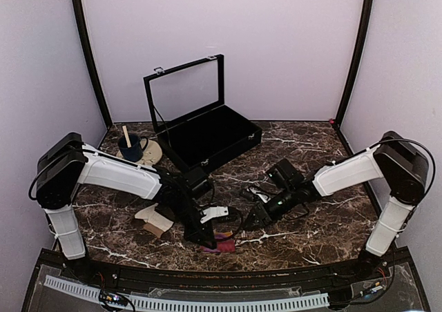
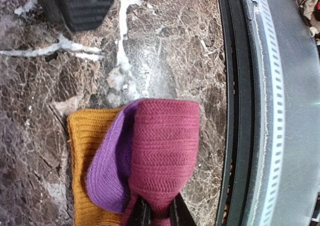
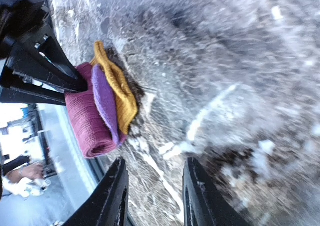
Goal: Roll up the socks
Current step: Roll the sock at the center of the board.
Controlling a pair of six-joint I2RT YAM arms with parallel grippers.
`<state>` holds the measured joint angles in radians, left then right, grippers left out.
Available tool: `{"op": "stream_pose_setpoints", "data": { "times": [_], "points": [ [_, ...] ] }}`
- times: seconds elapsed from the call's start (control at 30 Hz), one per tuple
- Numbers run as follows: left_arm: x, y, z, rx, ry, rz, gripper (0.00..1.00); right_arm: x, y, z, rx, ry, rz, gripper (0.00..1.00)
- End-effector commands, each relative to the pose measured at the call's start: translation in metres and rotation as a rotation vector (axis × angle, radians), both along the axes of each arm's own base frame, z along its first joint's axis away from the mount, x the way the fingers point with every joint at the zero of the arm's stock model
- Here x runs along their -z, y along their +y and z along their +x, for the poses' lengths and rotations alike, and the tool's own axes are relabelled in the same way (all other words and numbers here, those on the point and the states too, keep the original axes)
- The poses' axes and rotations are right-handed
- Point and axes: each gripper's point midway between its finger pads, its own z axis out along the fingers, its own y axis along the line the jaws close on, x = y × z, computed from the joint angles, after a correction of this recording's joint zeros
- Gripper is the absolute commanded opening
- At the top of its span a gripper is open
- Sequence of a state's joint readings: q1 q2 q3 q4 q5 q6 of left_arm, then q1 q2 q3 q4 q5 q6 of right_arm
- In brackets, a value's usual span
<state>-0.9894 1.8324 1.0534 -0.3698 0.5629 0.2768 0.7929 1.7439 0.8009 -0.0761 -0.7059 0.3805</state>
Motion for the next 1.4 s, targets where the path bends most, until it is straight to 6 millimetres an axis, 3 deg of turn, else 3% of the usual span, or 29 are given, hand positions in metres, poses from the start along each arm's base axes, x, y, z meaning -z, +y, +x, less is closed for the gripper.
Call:
{"op": "stream_pose_setpoints", "data": {
  "times": [0.0, 0.23, 0.6, 0.97, 1.37],
  "points": [
    [0.018, 0.026, -0.015, -0.013, 0.185, 0.134, 0.01, -0.009, -0.004, 0.023, 0.078, -0.188, -0.013, 0.34],
    [0.016, 0.026, -0.005, -0.041, 0.306, 0.143, 0.01, -0.023, -0.009, 0.026, 0.081, -0.444, -0.077, 0.33],
    [0.015, 0.022, -0.002, -0.075, 0.443, 0.127, 0.01, -0.040, 0.007, -0.011, -0.060, -0.791, -0.130, 0.34],
    [0.018, 0.022, -0.004, -0.080, 0.492, 0.130, 0.01, -0.042, 0.045, -0.058, -0.318, -0.976, -0.150, 0.44],
    [0.017, 0.020, -0.002, -0.083, 0.512, 0.122, 0.01, -0.027, 0.070, -0.072, -0.474, -1.058, -0.187, 0.47]
  ]
}}
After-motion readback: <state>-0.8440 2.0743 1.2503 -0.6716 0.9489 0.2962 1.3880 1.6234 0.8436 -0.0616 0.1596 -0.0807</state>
